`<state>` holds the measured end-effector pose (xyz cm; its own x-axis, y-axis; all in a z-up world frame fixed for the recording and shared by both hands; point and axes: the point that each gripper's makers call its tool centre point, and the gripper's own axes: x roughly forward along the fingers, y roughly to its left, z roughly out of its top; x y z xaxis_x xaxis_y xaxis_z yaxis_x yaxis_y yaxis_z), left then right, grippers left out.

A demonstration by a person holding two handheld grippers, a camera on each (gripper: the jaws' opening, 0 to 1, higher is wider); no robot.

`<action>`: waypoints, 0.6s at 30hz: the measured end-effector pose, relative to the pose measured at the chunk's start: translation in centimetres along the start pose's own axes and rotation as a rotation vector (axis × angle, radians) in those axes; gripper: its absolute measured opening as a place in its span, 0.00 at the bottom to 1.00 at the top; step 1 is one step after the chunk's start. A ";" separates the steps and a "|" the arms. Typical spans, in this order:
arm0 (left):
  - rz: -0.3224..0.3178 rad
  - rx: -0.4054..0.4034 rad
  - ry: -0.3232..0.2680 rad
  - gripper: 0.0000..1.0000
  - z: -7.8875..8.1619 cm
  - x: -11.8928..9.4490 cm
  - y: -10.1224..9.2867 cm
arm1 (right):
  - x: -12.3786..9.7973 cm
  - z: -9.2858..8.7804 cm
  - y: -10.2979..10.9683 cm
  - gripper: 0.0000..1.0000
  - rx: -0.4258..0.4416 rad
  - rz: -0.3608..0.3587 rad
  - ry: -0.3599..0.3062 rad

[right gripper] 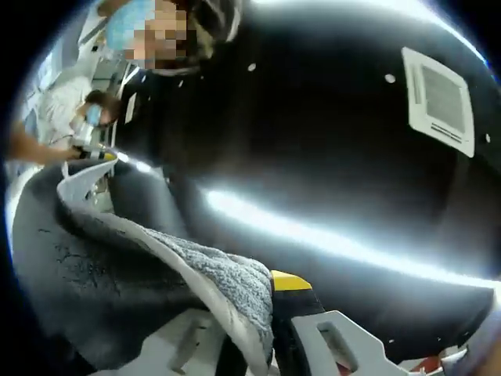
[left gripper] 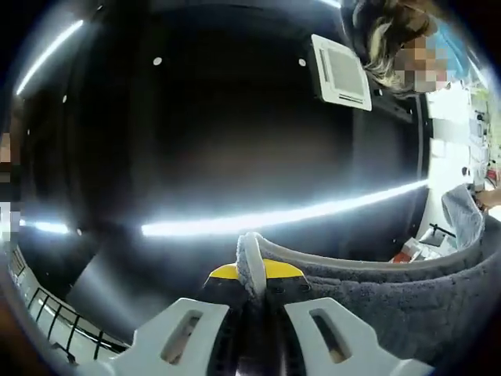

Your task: Open the folded towel by lifting each exposed corner and separating the folded layers until the towel lies flat within the target outline without major curled edges

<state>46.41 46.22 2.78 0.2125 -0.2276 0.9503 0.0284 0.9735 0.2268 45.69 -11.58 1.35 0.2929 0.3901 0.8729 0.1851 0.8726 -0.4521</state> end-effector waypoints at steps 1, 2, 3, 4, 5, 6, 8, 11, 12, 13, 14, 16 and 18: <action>-0.001 -0.034 -0.013 0.03 0.3 0.0 -0.1 | 0.0 0.0 -0.4 0.00 0.005 -0.014 0.015; -0.002 -0.049 -0.014 0.03 0.3 0.0 -0.2 | 0.0 0.1 -0.5 0.00 0.007 -0.018 0.016; -0.008 -0.058 -0.013 0.03 0.4 0.1 -0.3 | -0.1 0.3 -0.7 0.00 0.003 -0.025 0.008; -0.015 -0.056 -0.011 0.03 0.4 0.2 -0.5 | -0.1 0.8 -0.9 0.00 -0.018 -0.033 -0.018; -0.023 -0.052 -0.010 0.03 0.4 0.3 -0.8 | -0.2 1.1 -1.1 0.00 -0.039 -0.039 -0.035; -0.038 -0.039 -0.008 0.03 0.4 0.4 -1.2 | -0.2 1.2 -1.2 0.00 -0.047 -0.040 -0.040; -0.061 -0.031 -0.006 0.03 0.3 0.5 -1.8 | -0.2 1.1 -1.3 0.00 -0.033 -0.040 -0.032; -0.085 -0.038 -0.011 0.03 0.2 0.6 -2.3 | -0.3 0.1 -0.5 0.00 0.100 0.009 0.020; -0.097 -0.057 0.003 0.03 -0.1 0.6 -2.5 | -0.4 -0.1 -0.4 0.00 0.118 0.017 0.027; -0.109 -0.076 0.017 0.03 -0.4 0.7 -2.7 | -0.4 -0.3 -0.2 0.00 0.137 0.024 0.034; -0.121 -0.094 0.031 0.03 -0.8 0.7 -3.0 | -0.5 -0.6 -0.1 0.00 0.156 0.031 0.041; -0.136 -0.079 0.064 0.03 -1.5 1.0 -3.3 | -0.4 -1.1 -0.1 0.00 0.118 0.020 0.051; -0.158 -0.018 0.084 0.03 -2.1 1.0 -3.9 | -0.4 -1.2 0.1 0.00 0.121 0.022 0.058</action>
<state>48.55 42.23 2.39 0.2847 -0.3757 0.8819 0.0852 0.9263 0.3671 46.68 -12.01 0.69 0.3503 0.3950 0.8493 0.0649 0.8943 -0.4427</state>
